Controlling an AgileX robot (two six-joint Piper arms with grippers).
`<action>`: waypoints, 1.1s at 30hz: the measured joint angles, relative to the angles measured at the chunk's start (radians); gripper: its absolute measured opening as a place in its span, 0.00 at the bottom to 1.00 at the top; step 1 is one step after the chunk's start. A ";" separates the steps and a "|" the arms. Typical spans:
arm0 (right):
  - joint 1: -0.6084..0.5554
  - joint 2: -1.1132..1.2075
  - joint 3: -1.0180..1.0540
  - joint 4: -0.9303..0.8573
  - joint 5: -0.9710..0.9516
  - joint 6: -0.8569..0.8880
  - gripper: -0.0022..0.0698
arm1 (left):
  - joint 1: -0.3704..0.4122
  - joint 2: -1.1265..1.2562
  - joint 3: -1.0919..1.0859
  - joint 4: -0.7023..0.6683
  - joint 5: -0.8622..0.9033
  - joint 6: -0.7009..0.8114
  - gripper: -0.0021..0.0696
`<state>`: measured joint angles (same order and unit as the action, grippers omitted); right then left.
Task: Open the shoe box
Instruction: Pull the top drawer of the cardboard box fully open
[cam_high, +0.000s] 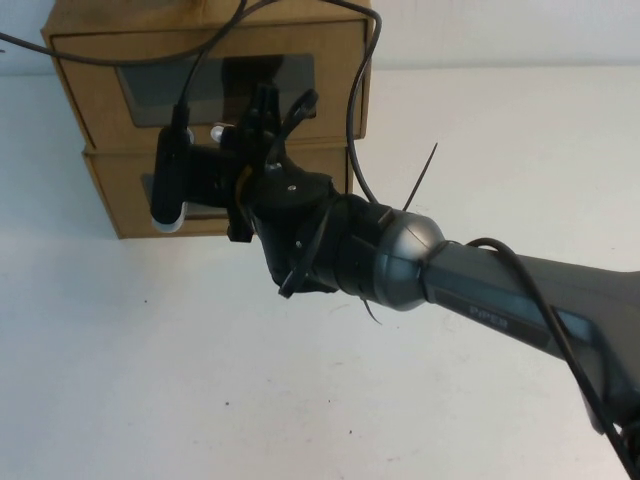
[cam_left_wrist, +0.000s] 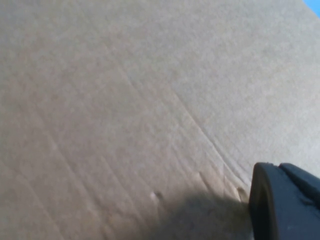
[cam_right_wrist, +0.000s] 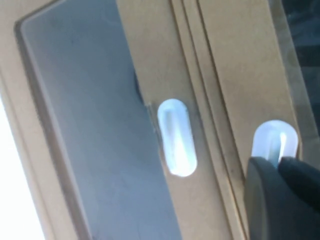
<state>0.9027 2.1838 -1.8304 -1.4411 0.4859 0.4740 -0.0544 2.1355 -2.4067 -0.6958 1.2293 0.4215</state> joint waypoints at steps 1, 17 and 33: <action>0.004 -0.009 0.013 0.002 0.003 -0.002 0.04 | -0.002 0.000 0.000 0.000 0.000 0.000 0.02; 0.042 -0.088 0.157 -0.041 0.020 0.135 0.02 | -0.002 0.000 0.000 0.008 0.000 -0.004 0.02; -0.013 -0.090 0.130 -0.118 -0.050 0.256 0.43 | -0.002 0.000 0.000 0.008 0.000 -0.004 0.02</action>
<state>0.8901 2.0936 -1.7001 -1.5592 0.4360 0.7298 -0.0565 2.1355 -2.4067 -0.6881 1.2291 0.4173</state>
